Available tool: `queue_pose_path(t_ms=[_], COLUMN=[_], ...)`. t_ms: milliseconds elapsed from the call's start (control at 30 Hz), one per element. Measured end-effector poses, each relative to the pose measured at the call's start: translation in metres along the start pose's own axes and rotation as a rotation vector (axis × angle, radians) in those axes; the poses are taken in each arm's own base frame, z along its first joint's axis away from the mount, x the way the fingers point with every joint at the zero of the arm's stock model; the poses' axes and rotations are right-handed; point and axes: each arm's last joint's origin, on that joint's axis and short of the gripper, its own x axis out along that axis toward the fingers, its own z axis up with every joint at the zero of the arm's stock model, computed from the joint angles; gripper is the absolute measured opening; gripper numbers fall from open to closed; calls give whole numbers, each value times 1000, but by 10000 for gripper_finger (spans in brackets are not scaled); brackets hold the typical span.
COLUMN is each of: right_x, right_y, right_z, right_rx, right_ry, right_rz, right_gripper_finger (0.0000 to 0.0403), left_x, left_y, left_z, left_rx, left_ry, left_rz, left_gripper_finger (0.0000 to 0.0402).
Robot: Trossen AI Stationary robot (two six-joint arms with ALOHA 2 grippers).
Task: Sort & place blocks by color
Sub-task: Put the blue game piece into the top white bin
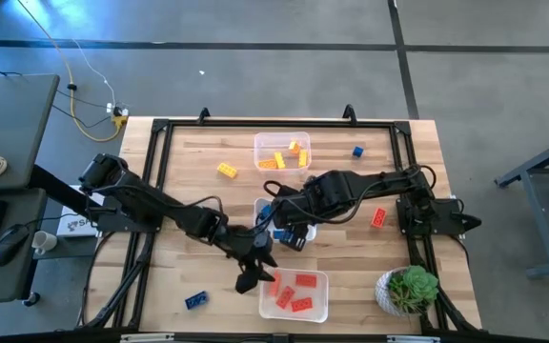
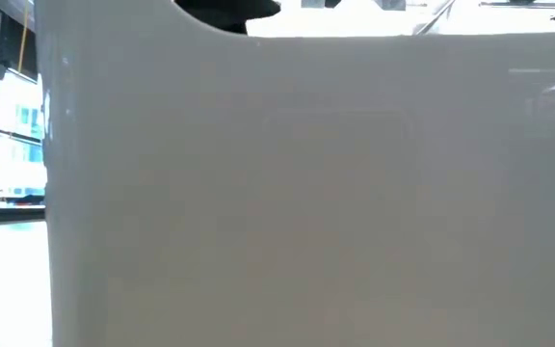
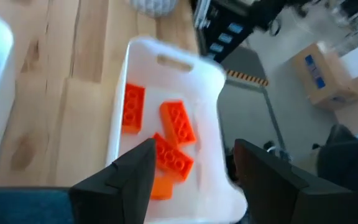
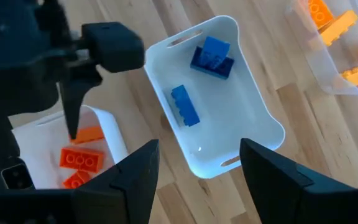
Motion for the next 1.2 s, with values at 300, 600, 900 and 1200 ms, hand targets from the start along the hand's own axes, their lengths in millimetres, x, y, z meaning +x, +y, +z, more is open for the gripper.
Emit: queue_pose_path(t_ms=[300, 600, 900, 1200], right_x=[1, 6, 3, -23], right_y=[-8, -34, -76, -121], right_z=[6, 22, 41, 47], right_rx=[-95, -189, -245, -210], right_ry=[-29, -57, -75, -135], right_rz=[-50, -153, -266, -379], right_gripper_finger=[210, 210, 210, 210], left_x=[-22, -57, -104, -141], left_y=[18, 43, 70, 94], left_z=[14, 35, 45, 50], left_rx=[54, 88, 72, 47], left_ry=[-14, -85, -119, -142], left_rz=[112, 295, 545, 765], left_gripper_finger=[202, 202, 202, 202])
